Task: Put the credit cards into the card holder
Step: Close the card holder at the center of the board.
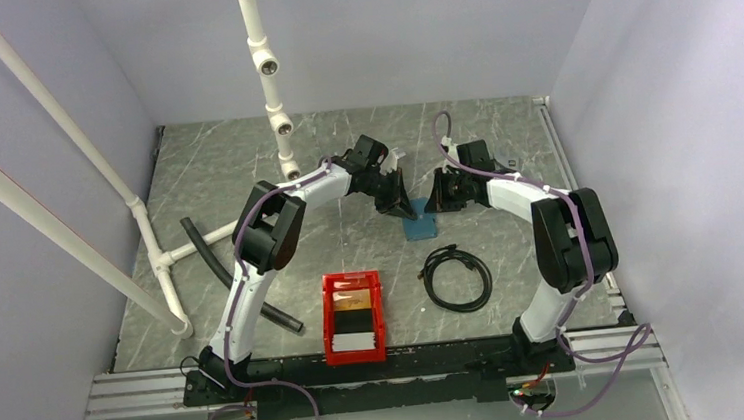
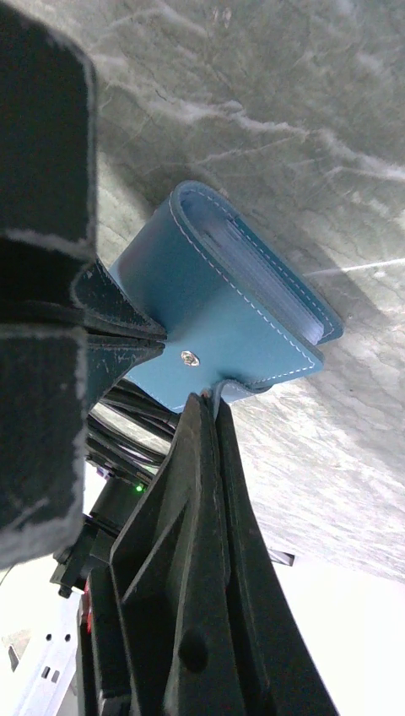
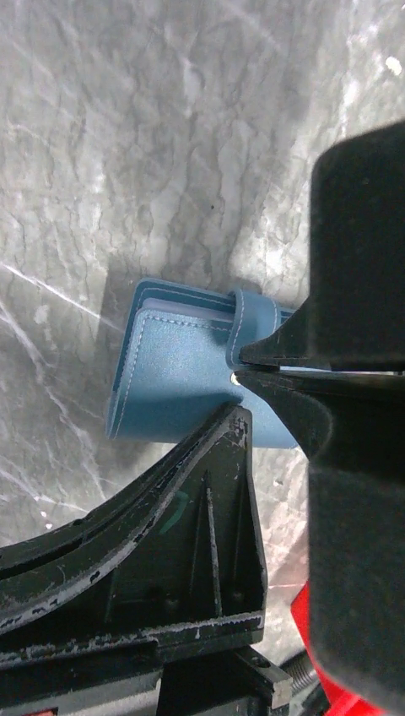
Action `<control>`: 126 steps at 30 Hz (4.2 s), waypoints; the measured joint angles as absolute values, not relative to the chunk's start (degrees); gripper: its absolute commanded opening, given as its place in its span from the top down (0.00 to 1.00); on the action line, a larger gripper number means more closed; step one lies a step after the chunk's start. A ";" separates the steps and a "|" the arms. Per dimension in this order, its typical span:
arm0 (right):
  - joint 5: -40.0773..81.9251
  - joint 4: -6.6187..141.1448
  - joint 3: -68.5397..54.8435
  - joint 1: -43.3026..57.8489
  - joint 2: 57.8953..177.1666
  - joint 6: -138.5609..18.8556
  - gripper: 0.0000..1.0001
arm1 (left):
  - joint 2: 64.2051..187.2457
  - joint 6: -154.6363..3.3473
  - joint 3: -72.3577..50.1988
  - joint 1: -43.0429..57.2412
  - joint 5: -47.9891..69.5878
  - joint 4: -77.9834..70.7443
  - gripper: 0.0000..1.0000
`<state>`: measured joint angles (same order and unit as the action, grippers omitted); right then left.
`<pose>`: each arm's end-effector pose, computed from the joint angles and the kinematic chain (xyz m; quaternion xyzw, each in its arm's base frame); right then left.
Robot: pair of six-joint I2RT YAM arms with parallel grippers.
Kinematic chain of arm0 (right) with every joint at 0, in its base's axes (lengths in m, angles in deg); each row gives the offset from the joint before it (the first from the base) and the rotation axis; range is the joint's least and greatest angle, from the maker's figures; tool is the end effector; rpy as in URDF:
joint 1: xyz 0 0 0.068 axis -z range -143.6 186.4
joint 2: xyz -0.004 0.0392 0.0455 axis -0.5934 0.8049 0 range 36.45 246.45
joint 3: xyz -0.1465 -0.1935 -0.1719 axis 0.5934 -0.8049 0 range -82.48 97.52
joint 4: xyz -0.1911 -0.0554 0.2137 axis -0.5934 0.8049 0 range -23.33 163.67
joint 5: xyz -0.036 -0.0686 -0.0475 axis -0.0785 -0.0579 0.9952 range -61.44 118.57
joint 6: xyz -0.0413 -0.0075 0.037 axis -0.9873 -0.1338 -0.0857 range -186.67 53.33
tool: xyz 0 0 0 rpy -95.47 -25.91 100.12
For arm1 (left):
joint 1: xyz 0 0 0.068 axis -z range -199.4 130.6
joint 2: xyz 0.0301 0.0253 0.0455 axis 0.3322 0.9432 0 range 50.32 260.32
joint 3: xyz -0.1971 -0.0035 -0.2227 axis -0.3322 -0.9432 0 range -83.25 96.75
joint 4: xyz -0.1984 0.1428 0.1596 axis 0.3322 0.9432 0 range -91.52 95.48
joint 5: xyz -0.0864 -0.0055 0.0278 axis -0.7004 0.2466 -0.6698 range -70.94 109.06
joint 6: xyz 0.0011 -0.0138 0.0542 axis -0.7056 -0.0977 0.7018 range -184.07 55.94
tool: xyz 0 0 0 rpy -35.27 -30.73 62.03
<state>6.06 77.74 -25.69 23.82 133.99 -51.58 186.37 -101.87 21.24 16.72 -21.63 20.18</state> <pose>0.3628 0.0962 0.1786 -0.0435 0.9280 0.2558 0.2674 0.4357 -0.3492 0.1376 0.0965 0.8914 -0.4413 0.0377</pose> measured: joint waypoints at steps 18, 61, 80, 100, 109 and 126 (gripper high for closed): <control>0.71 75.99 -25.77 24.54 136.74 -51.18 0.81 | 186.37 -101.82 21.24 16.70 -21.63 20.20 1.00; 0.27 76.19 -25.60 24.39 136.87 -51.09 1.00 | 186.37 -101.82 21.24 16.65 -21.65 20.26 1.00; 20.55 77.48 -23.30 14.60 136.87 -52.01 1.00 | 186.83 -102.22 21.48 16.19 -22.68 20.42 1.00; -6.40 61.89 -32.53 26.77 137.92 -44.36 1.00 | 186.85 -102.24 21.22 16.37 -23.33 19.96 1.00; -7.58 42.99 -41.99 28.08 137.72 -28.82 1.00 | 186.91 -102.70 21.00 16.19 -24.05 19.78 1.00; -1.91 21.98 -57.97 26.31 133.81 -17.83 1.00 | 186.94 -102.94 20.15 16.26 -25.54 18.89 1.00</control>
